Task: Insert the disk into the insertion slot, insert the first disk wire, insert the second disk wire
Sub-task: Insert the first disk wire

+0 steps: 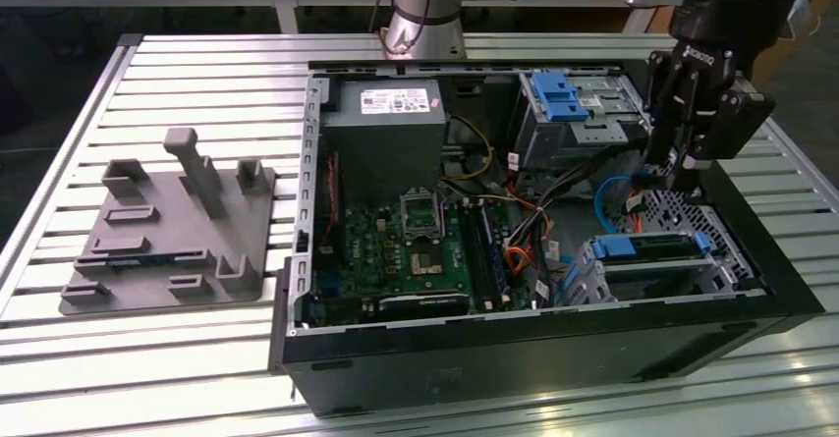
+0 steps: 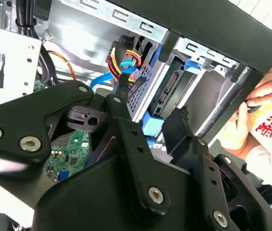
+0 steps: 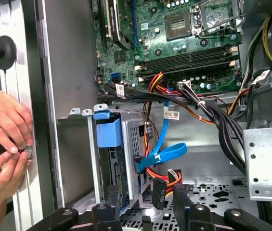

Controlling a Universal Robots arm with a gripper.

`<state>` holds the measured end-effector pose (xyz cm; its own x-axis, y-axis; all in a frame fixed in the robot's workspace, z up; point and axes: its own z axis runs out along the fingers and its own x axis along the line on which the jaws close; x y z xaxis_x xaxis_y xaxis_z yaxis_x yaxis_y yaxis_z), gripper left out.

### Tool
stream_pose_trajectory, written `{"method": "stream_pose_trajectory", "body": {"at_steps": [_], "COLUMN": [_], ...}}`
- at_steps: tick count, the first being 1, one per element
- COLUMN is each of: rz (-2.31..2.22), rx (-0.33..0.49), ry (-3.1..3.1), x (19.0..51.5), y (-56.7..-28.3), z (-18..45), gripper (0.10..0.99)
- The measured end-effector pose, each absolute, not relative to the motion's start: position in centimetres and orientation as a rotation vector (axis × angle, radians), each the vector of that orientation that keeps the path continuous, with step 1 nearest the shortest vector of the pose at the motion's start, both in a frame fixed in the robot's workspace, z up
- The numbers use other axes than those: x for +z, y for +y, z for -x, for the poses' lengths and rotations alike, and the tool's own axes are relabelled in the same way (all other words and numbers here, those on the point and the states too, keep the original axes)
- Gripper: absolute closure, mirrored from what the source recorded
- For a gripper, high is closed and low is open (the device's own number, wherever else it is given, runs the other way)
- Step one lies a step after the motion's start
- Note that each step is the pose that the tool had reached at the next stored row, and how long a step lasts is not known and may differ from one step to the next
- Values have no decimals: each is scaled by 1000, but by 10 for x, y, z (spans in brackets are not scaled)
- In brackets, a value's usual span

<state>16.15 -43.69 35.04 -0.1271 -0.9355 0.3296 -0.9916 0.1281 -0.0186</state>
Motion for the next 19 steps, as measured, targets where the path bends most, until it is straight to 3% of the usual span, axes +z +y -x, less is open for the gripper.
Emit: {"method": "stream_pose_trajectory", "body": {"at_steps": [5, 8, 19], "rz": [-1882, -1874, -1871], "rx": [372, 387, 391], "ry": [-2147, -2138, -2135], "x": [346, 344, 338], "y": [-434, -432, -423], "z": [-162, -162, -163], "gripper": [545, 678, 678]}}
